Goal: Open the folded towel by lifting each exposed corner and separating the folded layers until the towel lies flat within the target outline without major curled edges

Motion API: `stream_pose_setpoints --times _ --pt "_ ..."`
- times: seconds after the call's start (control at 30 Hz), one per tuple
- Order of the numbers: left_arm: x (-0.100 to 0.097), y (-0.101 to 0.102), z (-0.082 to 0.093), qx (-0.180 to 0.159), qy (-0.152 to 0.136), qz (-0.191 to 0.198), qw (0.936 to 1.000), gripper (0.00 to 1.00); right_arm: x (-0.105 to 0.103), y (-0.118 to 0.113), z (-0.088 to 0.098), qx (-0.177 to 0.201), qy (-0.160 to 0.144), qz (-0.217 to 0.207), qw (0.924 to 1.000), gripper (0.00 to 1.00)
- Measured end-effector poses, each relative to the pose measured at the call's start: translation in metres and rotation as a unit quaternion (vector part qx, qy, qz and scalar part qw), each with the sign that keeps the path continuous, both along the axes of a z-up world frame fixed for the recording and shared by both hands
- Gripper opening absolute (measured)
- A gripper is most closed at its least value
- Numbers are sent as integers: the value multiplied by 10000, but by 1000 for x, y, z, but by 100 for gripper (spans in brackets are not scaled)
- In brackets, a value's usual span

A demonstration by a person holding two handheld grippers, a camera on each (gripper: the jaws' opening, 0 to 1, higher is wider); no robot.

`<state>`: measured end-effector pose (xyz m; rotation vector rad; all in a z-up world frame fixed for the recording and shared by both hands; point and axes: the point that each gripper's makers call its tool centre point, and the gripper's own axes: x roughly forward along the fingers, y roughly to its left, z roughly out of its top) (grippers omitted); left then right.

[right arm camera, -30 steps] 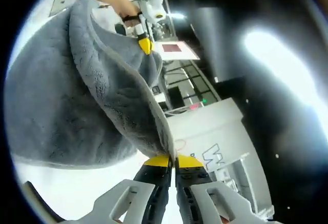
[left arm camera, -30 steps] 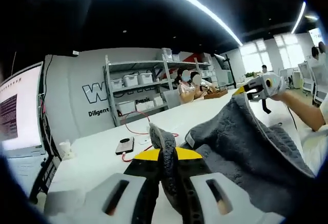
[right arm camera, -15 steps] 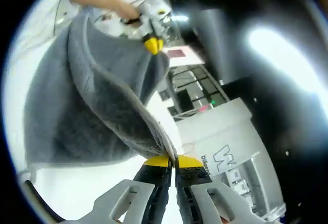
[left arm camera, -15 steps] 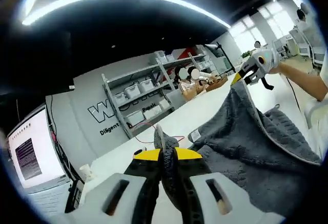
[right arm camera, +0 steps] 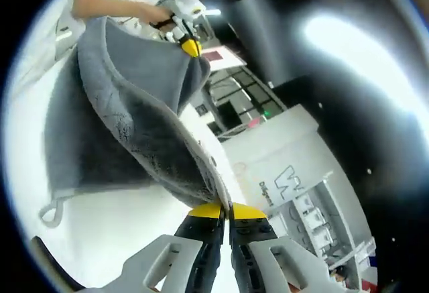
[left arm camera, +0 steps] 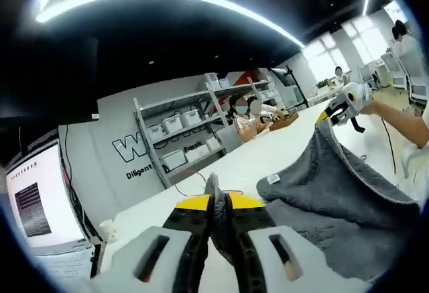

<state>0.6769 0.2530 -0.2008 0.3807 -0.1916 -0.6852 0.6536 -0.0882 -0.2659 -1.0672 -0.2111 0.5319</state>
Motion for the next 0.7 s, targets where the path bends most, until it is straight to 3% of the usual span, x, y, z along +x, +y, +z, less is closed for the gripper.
stream_pose_setpoints --times 0.07,0.23,0.3,0.53,0.6,0.7 --pt "-1 4 17 -148 -347 -8 9993 1 -2 -12 -1 -23 -20 -190 9998 0" --pt "-6 14 28 -274 -279 2 9992 1 -6 -33 1 209 -22 -456 9987 0" --pt "-5 12 22 -122 -88 -48 9999 1 -8 -33 -2 135 11 -449 9989 0" --pt "-14 7 11 320 -121 -109 9994 2 -8 -28 11 267 -63 -354 9990 0" --pt "-19 4 9 598 -292 -266 9974 2 -8 -27 19 285 -157 -339 9989 0" --pt "-21 10 8 820 -482 -14 9955 7 -9 -24 33 410 -326 -170 9985 0"
